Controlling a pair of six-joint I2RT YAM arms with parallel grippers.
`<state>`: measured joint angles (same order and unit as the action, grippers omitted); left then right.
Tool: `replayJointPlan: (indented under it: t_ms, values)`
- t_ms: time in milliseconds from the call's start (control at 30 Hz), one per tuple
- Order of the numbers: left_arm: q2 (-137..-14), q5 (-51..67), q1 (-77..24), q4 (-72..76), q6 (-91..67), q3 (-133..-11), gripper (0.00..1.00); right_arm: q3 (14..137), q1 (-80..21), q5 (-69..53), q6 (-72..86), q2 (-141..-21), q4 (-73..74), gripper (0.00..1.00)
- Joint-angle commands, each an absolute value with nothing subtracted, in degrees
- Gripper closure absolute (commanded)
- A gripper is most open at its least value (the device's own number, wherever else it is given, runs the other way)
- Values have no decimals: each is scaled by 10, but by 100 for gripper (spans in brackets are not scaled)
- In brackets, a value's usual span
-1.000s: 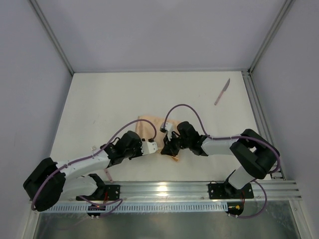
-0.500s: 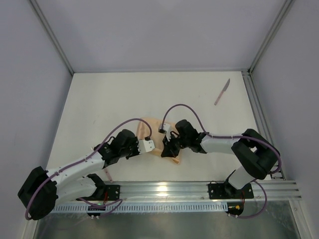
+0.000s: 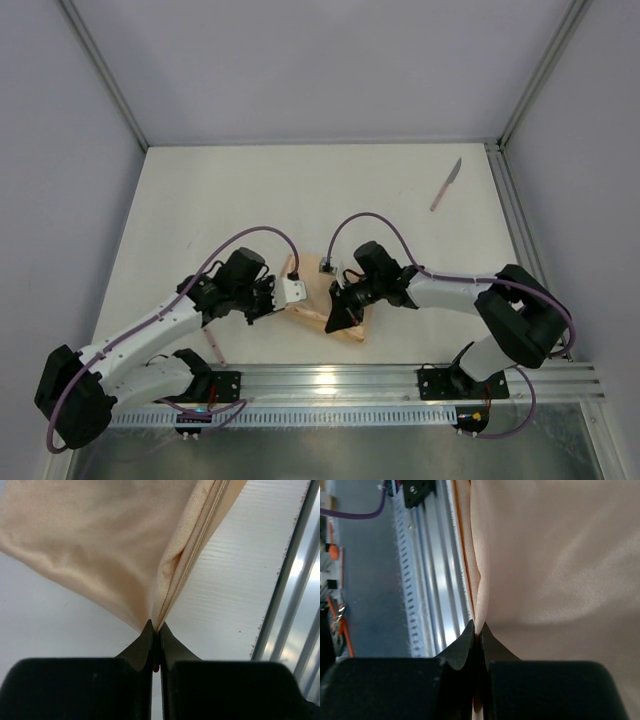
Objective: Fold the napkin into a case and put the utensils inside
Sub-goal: Fold the lower triangle-folded napkin at the center of the board.
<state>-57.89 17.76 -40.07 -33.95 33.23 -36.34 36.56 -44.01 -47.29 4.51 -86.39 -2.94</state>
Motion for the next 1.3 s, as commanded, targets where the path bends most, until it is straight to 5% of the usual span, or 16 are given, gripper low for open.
replayJointPlan:
  t_ms: [0, 367, 467, 500, 533, 700, 1267]
  values:
    - [-577, 232, -391, -410, 330, -400, 100, 388, -439, -589, 88, -871, -4, 96]
    - [-710, 290, -306, -363, 317, -468, 100, 450, -357, -679, 64, -981, 12, 96]
    - [-762, 335, -294, -366, 334, -492, 81, 444, -340, -682, 83, -997, -27, 96]
    - [-774, 345, -293, -377, 355, -497, 60, 441, -338, -682, 89, -999, -38, 96]
    - [-779, 354, -293, -383, 366, -499, 54, 436, -335, -681, 99, -1001, -58, 96]
    - [-787, 369, -289, -392, 422, -500, 37, 428, -325, -677, 112, -1010, -80, 96]
    - [-864, 459, -196, -404, 522, -529, 32, 369, -299, -643, 159, -1005, -166, 96]
